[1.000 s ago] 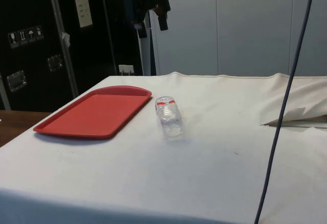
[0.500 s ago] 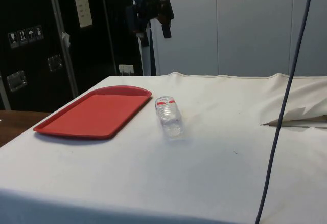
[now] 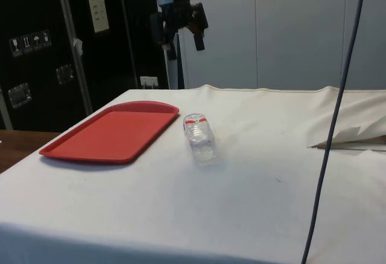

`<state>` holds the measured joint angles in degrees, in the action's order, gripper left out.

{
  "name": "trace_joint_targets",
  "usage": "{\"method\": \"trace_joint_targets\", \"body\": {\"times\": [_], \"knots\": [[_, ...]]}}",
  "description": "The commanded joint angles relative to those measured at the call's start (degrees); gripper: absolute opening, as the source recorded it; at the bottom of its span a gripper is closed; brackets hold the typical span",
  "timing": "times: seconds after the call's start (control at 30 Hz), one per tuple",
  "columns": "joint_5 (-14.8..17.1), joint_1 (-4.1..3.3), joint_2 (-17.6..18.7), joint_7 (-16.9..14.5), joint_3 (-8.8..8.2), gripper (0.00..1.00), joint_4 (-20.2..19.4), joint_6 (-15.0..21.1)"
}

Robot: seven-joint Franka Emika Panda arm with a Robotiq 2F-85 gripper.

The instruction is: Place the bottle upright on the tray.

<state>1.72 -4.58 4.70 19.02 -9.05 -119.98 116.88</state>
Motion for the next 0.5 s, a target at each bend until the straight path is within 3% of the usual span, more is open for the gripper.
{"method": "trace_joint_targets", "body": {"times": [0.0,0.47], "knots": [[0.5,0.11,0.3,0.2,-0.11,1.0,0.3,0.2],[1.5,0.17,1.5,2.6,-0.92,1.0,0.7,0.5]]}}
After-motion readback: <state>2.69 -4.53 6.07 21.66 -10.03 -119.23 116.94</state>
